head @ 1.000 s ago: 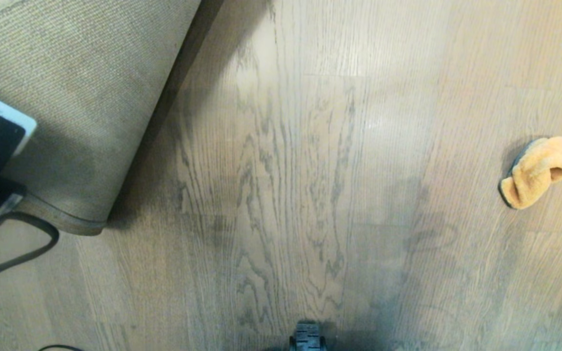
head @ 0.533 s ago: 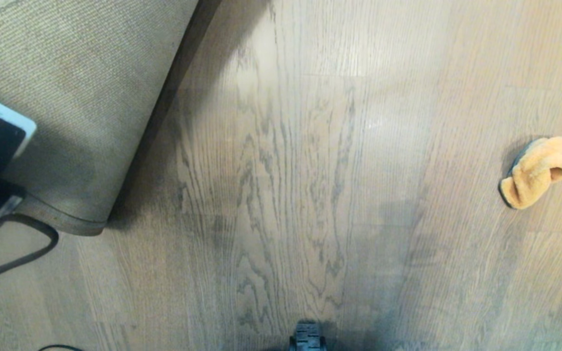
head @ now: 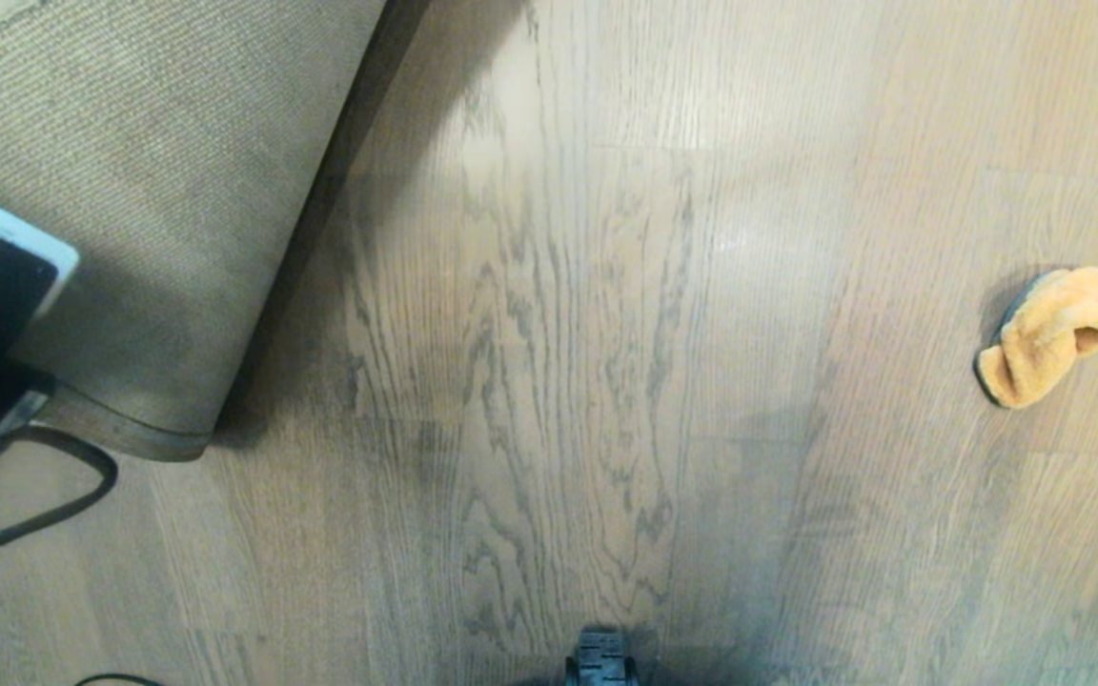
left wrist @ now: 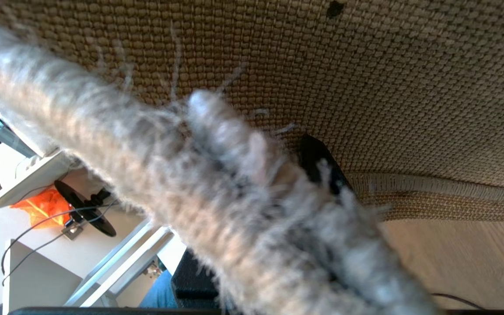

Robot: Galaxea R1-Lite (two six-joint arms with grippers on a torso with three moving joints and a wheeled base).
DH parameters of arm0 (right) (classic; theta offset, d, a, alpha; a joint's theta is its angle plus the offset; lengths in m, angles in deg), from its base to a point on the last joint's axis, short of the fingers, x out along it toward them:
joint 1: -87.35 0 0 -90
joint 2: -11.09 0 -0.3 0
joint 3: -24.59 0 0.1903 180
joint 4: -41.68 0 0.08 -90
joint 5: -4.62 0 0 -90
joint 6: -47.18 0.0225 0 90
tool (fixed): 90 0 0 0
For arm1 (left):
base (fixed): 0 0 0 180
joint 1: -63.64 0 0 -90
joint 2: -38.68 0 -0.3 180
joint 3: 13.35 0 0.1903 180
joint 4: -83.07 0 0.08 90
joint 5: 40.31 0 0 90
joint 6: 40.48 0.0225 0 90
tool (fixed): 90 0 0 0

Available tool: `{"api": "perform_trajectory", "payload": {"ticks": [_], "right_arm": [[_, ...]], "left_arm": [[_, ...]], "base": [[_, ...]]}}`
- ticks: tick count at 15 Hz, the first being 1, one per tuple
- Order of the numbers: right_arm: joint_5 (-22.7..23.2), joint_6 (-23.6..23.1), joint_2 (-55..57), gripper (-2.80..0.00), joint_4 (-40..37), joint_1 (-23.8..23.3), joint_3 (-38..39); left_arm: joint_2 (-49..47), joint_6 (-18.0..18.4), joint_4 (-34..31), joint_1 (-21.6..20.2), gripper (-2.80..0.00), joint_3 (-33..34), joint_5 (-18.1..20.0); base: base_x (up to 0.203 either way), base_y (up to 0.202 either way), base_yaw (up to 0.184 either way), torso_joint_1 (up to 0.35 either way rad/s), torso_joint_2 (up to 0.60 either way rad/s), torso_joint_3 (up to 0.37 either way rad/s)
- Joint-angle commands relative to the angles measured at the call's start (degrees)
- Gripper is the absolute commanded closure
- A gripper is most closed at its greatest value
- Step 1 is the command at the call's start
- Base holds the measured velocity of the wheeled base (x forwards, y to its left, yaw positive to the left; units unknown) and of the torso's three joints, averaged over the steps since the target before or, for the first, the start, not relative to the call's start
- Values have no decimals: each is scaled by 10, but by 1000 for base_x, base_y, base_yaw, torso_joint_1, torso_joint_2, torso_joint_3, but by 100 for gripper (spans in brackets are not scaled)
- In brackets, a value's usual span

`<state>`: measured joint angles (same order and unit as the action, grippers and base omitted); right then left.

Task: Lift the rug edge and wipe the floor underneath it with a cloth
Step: Lay down the carpet

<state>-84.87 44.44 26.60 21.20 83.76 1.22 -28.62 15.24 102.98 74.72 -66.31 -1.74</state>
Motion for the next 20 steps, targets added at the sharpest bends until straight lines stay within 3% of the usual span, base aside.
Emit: {"api": "perform_trajectory", "payload": {"ticks": [1,20], "right_arm": [[0,10,-1,0,1,0,0],[-1,12,-1,0,1,0,0]], "left_arm": [[0,3,2,0,0,5,-3],[20,4,2,2,0,13,0]], "base": [[0,0,0,0,0,0],[0,0,0,0,0,0]]}}
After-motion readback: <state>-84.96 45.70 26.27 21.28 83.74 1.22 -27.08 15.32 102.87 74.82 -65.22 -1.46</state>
